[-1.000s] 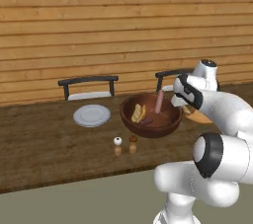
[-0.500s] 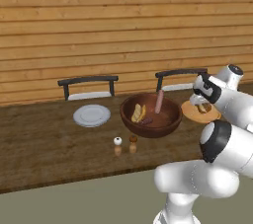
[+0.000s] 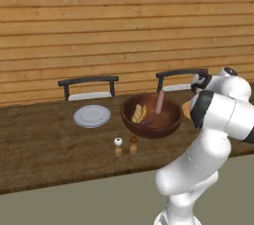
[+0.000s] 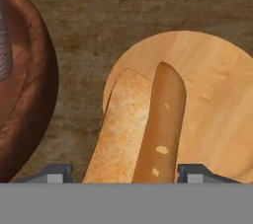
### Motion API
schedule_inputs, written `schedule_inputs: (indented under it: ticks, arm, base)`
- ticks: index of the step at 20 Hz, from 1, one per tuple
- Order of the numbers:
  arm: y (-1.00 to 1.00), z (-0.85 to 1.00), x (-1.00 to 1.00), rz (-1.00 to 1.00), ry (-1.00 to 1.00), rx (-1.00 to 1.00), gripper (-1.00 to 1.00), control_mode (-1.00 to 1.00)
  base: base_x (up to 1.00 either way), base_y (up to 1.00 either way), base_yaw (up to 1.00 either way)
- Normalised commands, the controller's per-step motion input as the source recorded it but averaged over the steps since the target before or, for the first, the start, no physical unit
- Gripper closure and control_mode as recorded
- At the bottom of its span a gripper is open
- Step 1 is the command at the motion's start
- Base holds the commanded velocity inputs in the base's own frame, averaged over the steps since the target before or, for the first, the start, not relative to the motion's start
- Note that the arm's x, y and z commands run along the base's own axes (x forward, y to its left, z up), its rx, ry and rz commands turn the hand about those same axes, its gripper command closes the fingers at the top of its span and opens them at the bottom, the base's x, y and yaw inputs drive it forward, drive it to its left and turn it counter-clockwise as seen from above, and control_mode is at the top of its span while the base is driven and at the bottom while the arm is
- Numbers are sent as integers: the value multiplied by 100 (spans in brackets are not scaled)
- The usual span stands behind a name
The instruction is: Place one bun and one sausage from the bowl on each plate.
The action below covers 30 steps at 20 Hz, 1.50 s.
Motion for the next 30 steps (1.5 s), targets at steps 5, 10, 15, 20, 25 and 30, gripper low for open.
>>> schedule_inputs:
  ticks: [5,10,15,20,25,30]
  arm:
    - [-12,-22,44,0,0,0,100,-100]
    - [-4,-38,43,1,0,0,100,-100]
    - [-3,-23,8,2,0,0,100,-100]
    - [0,0,0,0,0,0,100,-100]
    - [0,0,0,0,0,0,-100,-100]
    - [0,0,0,0,0,0,-100,-100]
  base:
    - [0,0,0]
    - [0,0,0]
    - [0,0,0]
    - [0,0,0]
    - [0,0,0]
    - [0,0,0]
